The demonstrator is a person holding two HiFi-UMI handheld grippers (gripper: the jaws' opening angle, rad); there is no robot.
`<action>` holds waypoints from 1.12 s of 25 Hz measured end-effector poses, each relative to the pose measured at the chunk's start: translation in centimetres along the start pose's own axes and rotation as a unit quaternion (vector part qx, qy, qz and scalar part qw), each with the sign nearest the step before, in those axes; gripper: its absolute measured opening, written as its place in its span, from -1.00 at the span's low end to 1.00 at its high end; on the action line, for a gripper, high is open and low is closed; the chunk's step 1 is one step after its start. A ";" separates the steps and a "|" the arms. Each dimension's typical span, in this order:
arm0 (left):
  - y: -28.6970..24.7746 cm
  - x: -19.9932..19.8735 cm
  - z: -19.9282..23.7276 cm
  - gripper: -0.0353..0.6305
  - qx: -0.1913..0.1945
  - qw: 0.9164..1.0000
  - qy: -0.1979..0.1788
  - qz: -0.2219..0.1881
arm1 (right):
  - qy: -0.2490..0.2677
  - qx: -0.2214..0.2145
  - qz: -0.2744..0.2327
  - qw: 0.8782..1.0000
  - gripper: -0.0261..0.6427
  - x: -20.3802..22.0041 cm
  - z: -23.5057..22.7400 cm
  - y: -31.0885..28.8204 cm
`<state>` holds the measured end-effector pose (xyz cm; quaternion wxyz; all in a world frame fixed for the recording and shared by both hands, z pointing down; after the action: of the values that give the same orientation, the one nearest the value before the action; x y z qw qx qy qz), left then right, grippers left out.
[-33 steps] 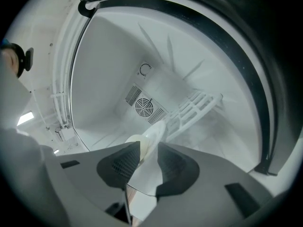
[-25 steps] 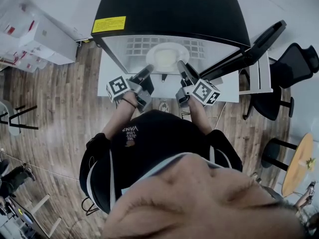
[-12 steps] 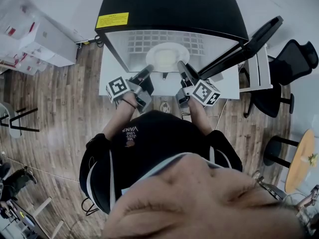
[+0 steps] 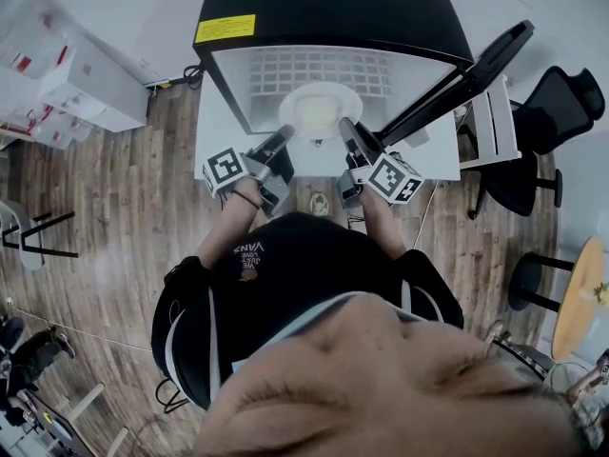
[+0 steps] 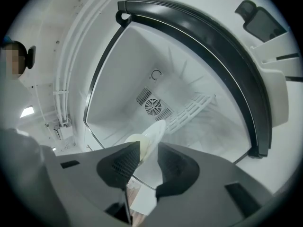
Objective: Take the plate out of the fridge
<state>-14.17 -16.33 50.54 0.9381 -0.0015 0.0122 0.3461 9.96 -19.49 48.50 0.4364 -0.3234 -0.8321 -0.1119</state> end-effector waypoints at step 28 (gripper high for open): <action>5.6 0.7 0.0 -0.80 0.015 0.999 -0.001 0.046 | 0.012 0.035 -0.036 0.999 -0.56 4.1 5.4 3.6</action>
<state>-17.27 -11.60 50.52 0.9211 0.0135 0.0161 0.3887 7.03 -12.43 48.23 0.4530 -0.2763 -0.8414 -0.1024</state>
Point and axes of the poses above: the fingertips, and each gripper's own axes: y backward along the fingers, z to its left, x out of its underside, the point moved 9 cm from there along y, backward along the fingers, and after that the axes turned 9 degrees about y, right-handed, at the moved point
